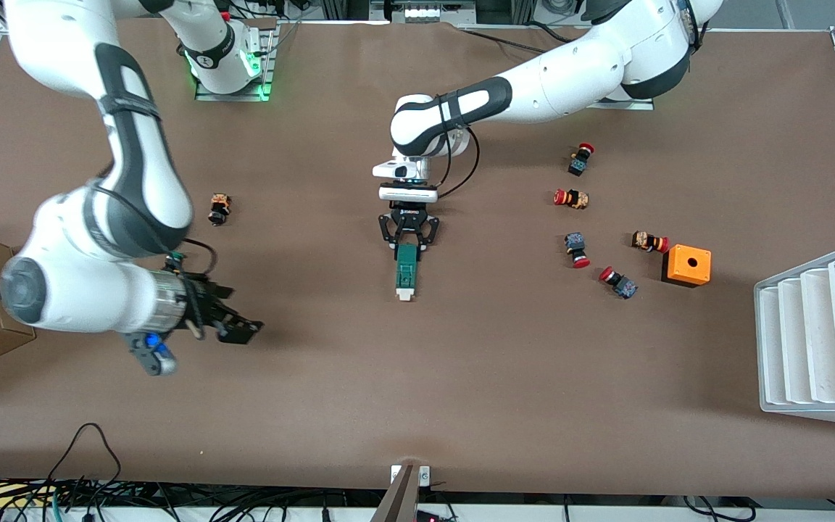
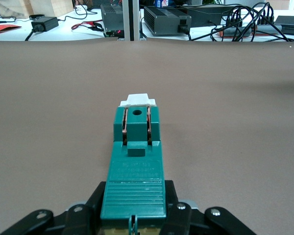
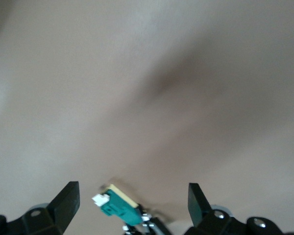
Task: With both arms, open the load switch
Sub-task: 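Reach the right gripper toward the white switch handle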
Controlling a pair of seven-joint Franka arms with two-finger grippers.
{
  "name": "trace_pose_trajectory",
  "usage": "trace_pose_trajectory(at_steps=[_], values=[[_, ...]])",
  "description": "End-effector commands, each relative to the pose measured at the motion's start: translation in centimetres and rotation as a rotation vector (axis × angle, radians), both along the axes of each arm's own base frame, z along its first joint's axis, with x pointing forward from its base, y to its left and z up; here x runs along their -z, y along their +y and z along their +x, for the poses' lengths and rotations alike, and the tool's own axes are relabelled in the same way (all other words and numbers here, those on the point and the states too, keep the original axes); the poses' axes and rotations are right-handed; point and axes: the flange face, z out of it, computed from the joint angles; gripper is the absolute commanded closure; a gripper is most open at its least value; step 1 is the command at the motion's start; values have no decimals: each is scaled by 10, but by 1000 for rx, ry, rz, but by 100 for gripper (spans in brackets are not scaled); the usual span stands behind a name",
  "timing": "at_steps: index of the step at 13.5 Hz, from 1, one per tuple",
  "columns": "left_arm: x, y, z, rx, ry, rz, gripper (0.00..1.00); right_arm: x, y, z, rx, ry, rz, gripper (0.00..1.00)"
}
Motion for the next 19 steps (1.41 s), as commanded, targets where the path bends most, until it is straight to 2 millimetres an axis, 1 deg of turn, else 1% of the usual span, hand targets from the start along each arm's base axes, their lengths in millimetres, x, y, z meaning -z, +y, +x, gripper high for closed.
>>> trace_pose_trajectory(at_steps=[1, 3, 5, 6, 7, 8, 9, 11, 13, 14, 16, 18, 19], values=[[13, -6, 1, 31, 4, -32, 68, 26, 50, 2, 181, 48, 20, 2], [13, -6, 1, 32, 5, -33, 68, 58, 85, -2, 303, 93, 39, 2], [13, -6, 1, 31, 4, -32, 68, 90, 116, -9, 405, 138, 60, 2], [13, -6, 1, 32, 5, -33, 68, 104, 130, -12, 450, 147, 65, 3], [13, -6, 1, 31, 4, -32, 68, 114, 144, -16, 485, 148, 70, 7], [13, -6, 1, 30, 3, -33, 68, 121, 155, -18, 514, 145, 79, 13], [13, -6, 0, 30, 6, -33, 68, 122, 164, -19, 540, 132, 94, 20], [13, -6, 0, 30, 4, -33, 68, 129, 177, -20, 578, 121, 107, 33], [13, -7, 1, 31, 3, -33, 68, 138, 193, -27, 581, 120, 106, 37], [13, -6, 0, 30, 4, -33, 68, 140, 200, -30, 586, 119, 107, 37], [13, -7, 0, 32, 4, -34, 68, 147, 207, -35, 609, 132, 100, 39], [13, -7, 0, 32, 4, -34, 68, 151, 216, -41, 617, 147, 93, 39], [13, -7, 0, 31, 5, -33, 68, 156, 219, -44, 622, 161, 84, 39]])
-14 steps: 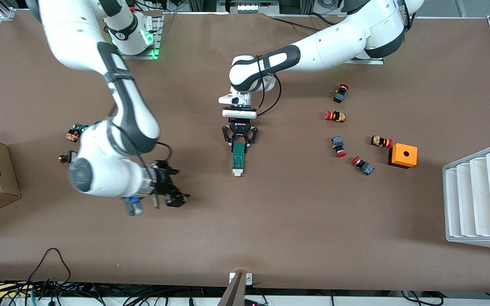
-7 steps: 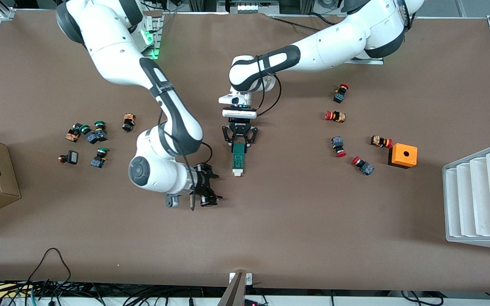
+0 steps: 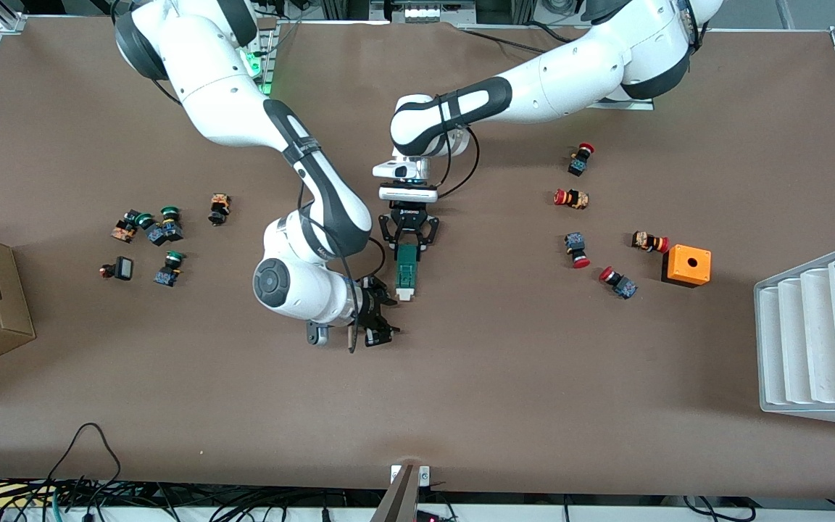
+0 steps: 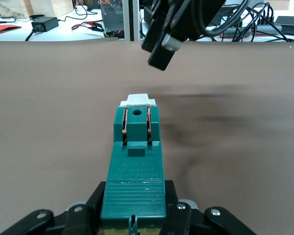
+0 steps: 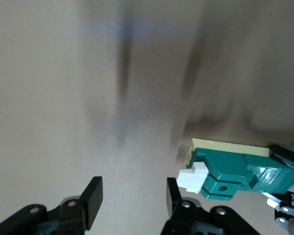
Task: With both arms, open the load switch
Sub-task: 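Grasp the white switch handle with the right gripper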
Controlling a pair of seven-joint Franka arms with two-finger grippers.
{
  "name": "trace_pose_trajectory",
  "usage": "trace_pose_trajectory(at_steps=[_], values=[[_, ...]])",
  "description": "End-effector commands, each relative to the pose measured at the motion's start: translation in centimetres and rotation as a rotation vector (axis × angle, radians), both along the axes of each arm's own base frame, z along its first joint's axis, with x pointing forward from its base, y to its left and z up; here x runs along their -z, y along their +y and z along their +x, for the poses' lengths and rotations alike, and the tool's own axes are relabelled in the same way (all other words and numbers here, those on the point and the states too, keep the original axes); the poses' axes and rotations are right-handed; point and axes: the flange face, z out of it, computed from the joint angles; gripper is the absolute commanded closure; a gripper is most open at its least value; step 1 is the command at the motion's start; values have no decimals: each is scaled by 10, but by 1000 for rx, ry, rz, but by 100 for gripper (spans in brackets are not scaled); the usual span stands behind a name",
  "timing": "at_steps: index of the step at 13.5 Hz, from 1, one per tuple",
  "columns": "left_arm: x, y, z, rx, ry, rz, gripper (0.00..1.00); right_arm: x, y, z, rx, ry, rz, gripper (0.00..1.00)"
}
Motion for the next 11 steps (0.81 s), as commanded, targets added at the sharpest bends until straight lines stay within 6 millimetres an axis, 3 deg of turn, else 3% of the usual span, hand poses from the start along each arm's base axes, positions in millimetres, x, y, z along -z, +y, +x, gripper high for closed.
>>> trace_pose_trajectory(at_steps=[1, 11], values=[[13, -7, 0, 31, 6, -33, 68, 5, 12, -3, 26, 26, 15, 39], [12, -10, 1, 29, 4, -38, 67, 15, 22, -17, 50, 131, -11, 31]])
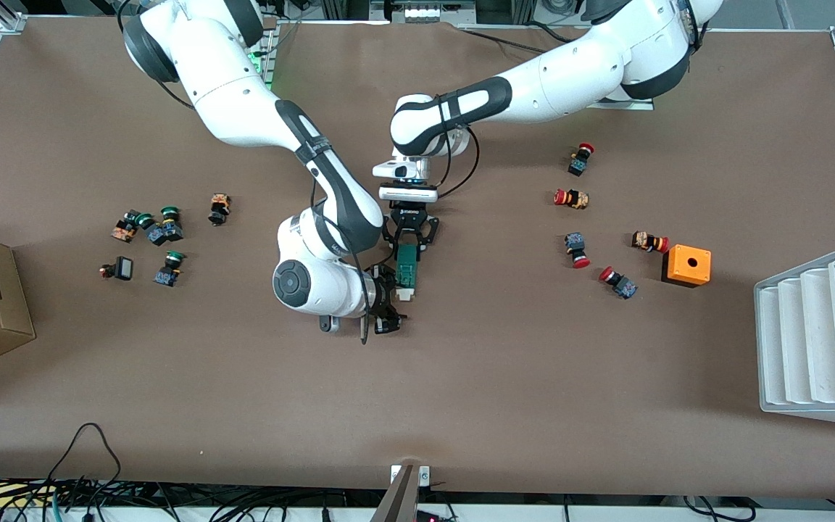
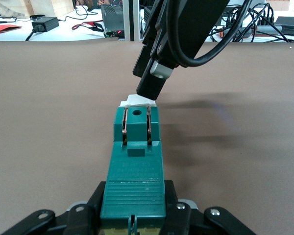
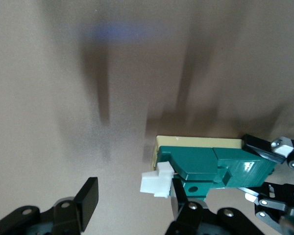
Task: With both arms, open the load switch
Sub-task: 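Grasp the white switch handle with the right gripper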
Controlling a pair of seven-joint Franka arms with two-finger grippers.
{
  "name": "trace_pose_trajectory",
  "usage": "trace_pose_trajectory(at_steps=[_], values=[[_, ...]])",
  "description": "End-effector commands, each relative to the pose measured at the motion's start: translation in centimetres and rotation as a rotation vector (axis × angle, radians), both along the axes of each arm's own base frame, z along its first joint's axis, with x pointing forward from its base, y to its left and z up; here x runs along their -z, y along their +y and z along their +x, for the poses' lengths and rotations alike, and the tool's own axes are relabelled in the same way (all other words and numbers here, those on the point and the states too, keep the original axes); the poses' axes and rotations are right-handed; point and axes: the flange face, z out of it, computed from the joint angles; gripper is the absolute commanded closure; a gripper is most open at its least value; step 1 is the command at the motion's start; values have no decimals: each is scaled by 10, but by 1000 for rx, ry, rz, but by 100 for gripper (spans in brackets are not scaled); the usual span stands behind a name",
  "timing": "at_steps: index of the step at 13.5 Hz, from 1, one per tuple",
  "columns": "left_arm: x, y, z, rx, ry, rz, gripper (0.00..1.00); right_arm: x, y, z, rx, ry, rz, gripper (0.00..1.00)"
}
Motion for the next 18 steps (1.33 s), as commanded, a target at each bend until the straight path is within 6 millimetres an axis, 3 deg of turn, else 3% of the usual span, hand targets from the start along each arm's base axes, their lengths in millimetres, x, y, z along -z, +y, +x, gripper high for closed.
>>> trace_pose_trajectory(at_steps=[1, 6, 18], values=[[12, -9, 2, 32, 5, -35, 68, -2, 8, 0, 28, 26, 16, 31], [13, -9, 1, 31, 6, -36, 67, 0, 13, -5, 39, 50, 15, 43], [13, -9, 1, 33, 5, -34, 67, 23, 11, -8, 49, 78, -5, 45]])
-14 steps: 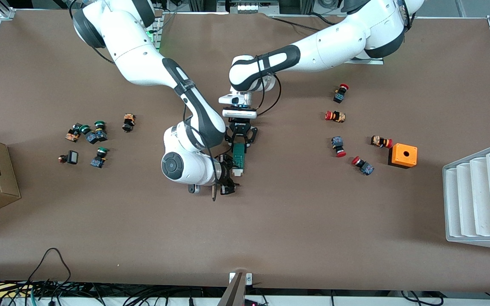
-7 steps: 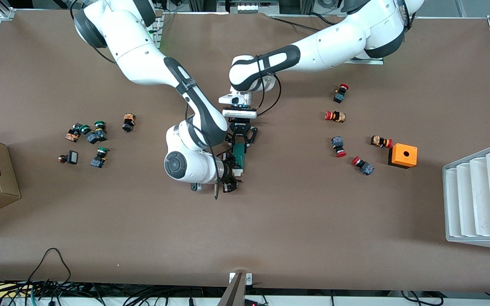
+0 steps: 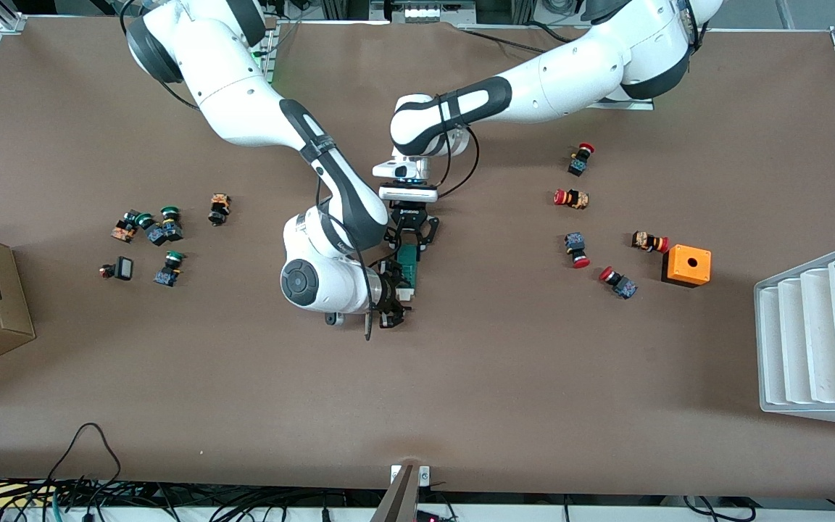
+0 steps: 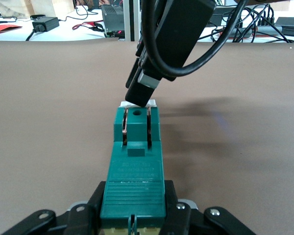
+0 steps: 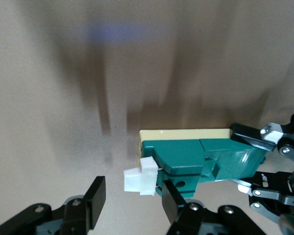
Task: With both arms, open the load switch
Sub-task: 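Swing the white handle toward the switch base with the right gripper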
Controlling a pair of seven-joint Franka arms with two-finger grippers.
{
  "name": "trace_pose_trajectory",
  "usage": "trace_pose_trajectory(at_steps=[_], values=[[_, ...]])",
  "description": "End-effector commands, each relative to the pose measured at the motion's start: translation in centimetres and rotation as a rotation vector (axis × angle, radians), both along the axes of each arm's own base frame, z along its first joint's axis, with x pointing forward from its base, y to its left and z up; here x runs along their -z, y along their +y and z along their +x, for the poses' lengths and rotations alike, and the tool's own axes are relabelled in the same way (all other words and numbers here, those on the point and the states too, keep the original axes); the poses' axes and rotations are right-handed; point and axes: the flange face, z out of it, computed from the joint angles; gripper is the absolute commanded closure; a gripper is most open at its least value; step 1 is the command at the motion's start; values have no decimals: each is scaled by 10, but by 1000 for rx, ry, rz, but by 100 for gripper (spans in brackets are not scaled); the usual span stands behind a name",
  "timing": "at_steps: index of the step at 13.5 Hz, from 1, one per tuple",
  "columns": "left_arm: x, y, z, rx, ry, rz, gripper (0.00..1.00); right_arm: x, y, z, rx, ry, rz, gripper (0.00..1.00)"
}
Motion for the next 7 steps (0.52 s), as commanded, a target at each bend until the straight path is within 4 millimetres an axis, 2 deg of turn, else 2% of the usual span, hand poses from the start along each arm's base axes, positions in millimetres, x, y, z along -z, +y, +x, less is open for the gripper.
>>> trace_pose_trajectory(at_steps=[1, 7], values=[[13, -9, 1, 34, 5, -33, 67, 17, 2, -1, 6, 30, -1, 47], [14, -9, 1, 34, 7, -32, 67, 27, 1, -6, -1, 61, -16, 55]])
